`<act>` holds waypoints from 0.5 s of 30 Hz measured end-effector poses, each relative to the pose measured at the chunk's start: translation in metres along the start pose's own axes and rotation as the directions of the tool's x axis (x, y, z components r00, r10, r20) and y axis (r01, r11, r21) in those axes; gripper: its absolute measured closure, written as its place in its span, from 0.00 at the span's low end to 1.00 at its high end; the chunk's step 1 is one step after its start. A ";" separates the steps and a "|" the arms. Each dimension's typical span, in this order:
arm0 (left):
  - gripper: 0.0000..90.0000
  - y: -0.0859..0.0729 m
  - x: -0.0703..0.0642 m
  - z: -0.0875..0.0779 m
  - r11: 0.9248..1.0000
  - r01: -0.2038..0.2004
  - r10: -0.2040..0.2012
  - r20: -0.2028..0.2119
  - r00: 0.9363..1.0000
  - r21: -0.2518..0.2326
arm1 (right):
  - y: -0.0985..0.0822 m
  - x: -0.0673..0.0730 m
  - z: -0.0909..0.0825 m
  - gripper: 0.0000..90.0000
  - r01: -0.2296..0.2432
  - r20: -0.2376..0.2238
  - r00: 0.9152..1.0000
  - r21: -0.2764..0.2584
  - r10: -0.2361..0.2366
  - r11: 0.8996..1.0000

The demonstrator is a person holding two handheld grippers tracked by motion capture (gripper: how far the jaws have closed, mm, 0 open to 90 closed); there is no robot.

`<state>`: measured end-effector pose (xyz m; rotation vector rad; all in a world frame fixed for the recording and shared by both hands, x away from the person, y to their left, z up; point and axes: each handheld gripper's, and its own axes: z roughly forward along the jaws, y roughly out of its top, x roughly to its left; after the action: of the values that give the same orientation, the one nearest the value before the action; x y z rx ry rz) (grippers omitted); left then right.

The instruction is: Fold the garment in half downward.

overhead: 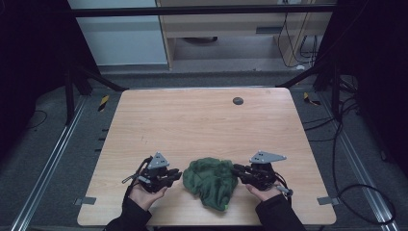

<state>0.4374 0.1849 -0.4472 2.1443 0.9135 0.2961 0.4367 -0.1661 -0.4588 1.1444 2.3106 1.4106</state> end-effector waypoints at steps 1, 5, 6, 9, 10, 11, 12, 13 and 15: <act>0.82 -0.001 0.002 0.000 1.000 0.005 -0.005 -0.011 1.000 -0.003 | 0.000 -0.002 -0.001 0.81 -0.002 0.011 1.000 -0.001 0.002 1.000; 0.72 -0.004 0.010 -0.003 1.000 0.020 -0.021 -0.044 0.999 -0.015 | -0.001 -0.011 -0.005 0.76 -0.013 0.049 0.999 -0.012 0.013 1.000; 0.69 -0.007 0.015 -0.004 0.999 0.030 -0.031 -0.062 0.998 -0.015 | -0.001 -0.012 -0.007 0.75 -0.020 0.058 0.998 -0.011 0.020 1.000; 0.63 -0.012 0.023 -0.006 0.999 0.047 -0.048 -0.078 0.996 -0.017 | -0.003 -0.018 -0.011 0.71 -0.025 0.090 0.996 -0.013 0.026 1.000; 0.62 -0.013 0.025 -0.007 0.999 0.046 -0.047 -0.083 0.995 -0.014 | -0.003 -0.020 -0.012 0.69 -0.023 0.102 0.994 -0.011 0.024 1.000; 0.61 -0.015 0.027 -0.007 0.999 0.048 -0.049 -0.088 0.995 -0.015 | -0.004 -0.022 -0.013 0.68 -0.022 0.111 0.994 -0.011 0.023 1.000; 0.59 -0.016 0.029 -0.008 0.998 0.053 -0.054 -0.093 0.994 -0.016 | -0.005 -0.024 -0.014 0.67 -0.027 0.117 0.993 -0.008 0.028 1.000; 0.57 -0.017 0.031 -0.009 0.998 0.061 -0.062 -0.091 0.994 -0.017 | -0.006 -0.025 -0.015 0.66 -0.029 0.122 0.992 -0.006 0.029 1.000; 0.53 -0.020 0.035 -0.012 0.997 0.068 -0.070 -0.106 0.992 -0.027 | -0.008 -0.028 -0.016 0.62 -0.039 0.142 0.989 0.002 0.039 0.999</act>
<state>0.4467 0.2249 -0.4565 2.0870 1.0381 0.3877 0.4432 -0.1989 -0.4629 1.2547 2.2064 1.2927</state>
